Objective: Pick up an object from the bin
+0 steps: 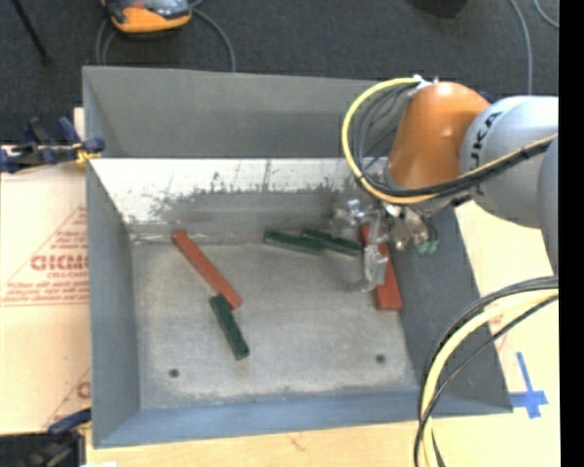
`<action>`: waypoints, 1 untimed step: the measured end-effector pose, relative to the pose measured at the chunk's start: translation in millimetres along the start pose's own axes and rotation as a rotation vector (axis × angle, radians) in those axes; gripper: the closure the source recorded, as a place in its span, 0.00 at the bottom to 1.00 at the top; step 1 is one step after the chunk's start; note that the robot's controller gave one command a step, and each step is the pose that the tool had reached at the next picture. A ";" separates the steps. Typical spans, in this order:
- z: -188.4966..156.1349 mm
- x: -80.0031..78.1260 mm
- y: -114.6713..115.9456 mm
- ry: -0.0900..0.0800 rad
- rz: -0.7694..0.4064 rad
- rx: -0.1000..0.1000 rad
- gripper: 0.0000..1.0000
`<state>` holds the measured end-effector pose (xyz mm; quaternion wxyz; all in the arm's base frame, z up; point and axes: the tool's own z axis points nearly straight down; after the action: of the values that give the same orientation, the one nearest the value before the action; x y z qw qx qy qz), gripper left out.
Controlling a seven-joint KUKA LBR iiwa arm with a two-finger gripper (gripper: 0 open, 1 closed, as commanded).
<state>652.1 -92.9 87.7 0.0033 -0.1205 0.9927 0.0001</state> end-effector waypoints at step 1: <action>8.8 6.8 26.0 0.000 0.185 0.003 1.00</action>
Offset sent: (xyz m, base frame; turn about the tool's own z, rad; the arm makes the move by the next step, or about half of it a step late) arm 0.0000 0.0000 0.0000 0.0000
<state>639.3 -69.3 78.8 0.0034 -0.0284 0.9996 -0.0009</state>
